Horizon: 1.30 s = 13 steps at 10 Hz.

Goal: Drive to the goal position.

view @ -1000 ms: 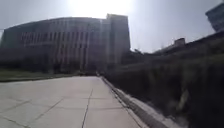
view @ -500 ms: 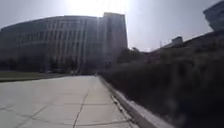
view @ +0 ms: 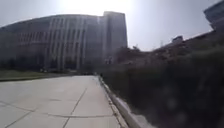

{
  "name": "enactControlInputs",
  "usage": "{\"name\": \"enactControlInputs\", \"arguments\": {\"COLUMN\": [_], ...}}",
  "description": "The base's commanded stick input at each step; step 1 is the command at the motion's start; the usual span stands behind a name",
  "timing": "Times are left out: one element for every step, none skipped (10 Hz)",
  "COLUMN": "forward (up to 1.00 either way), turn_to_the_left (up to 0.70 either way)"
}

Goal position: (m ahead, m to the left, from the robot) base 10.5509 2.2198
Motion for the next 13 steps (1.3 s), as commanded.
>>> {"name": "enactControlInputs", "arguments": {"forward": [1.0,1.0,1.0,1.0,1.0,1.0,1.0,1.0,1.0,1.0,1.0,1.0,1.0], "turn_to_the_left": [0.24,0.16,0.09,0.02,0.06,0.14,0.22,0.3,0.38,0.4,0.4,0.4,0.4]}}
